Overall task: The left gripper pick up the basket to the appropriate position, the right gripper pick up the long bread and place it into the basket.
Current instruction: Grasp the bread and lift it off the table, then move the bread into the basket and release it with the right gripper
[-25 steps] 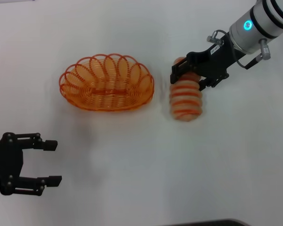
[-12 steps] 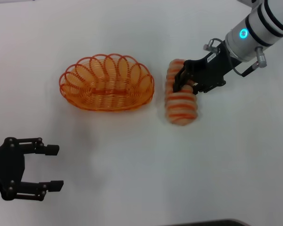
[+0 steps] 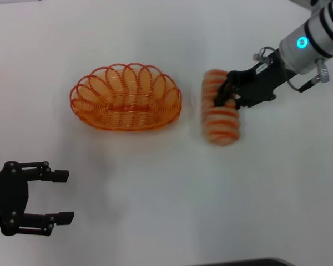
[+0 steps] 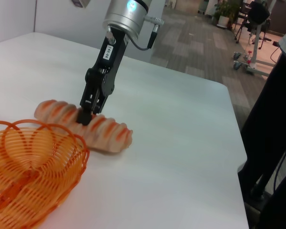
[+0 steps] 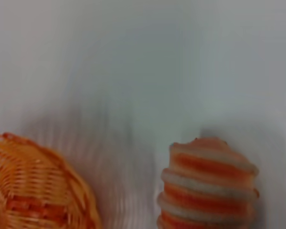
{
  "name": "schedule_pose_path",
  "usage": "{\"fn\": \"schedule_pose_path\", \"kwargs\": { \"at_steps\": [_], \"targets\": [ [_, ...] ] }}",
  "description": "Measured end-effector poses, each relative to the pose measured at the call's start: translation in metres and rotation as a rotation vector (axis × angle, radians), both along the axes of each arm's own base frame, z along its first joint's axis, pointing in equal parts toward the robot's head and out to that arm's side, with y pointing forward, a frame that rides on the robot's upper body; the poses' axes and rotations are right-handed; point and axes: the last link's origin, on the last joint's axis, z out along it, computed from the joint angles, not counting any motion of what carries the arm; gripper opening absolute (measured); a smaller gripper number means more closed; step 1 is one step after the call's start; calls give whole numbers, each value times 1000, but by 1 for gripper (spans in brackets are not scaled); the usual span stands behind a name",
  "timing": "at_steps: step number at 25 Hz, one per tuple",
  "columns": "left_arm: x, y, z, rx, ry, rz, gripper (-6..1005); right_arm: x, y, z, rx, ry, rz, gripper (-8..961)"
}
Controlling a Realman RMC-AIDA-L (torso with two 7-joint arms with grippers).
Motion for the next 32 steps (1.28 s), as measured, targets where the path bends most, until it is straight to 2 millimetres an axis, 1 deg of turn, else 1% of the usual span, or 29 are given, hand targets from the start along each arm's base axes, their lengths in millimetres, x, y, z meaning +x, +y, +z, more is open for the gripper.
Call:
{"fn": "schedule_pose_path", "kwargs": {
  "at_steps": [5, 8, 12, 15, 19, 23, 28, 32],
  "targets": [
    [1, 3, 0, 6, 2, -4, 798, 5, 5, 20, 75, 11, 23, 375],
    [2, 4, 0, 9, 3, -6, 798, 2, 6, 26, 86, 35, 38, 351],
    [3, 5, 0, 13, 1, -8, 798, -5, 10, 32, 92, 53, 94, 335],
    [3, 6, 0, 12, -1, -12, 797, -16, 14, 40, 95, 77, 192, 323],
    [4, 5, 0, 0, -1, -20, 797, -34, 19, 54, 96, 91, 364, 301],
    [5, 5, 0, -5, 1, -20, 797, -54, 21, 58, 63, 114, 557, 263],
    [7, 6, -2, -11, -3, -27, 797, -94, 19, 51, -24, 187, 822, 223],
    [9, 8, -5, -9, -9, -29, 798, -124, 14, 35, -120, 198, 999, 195]
  ]
}}
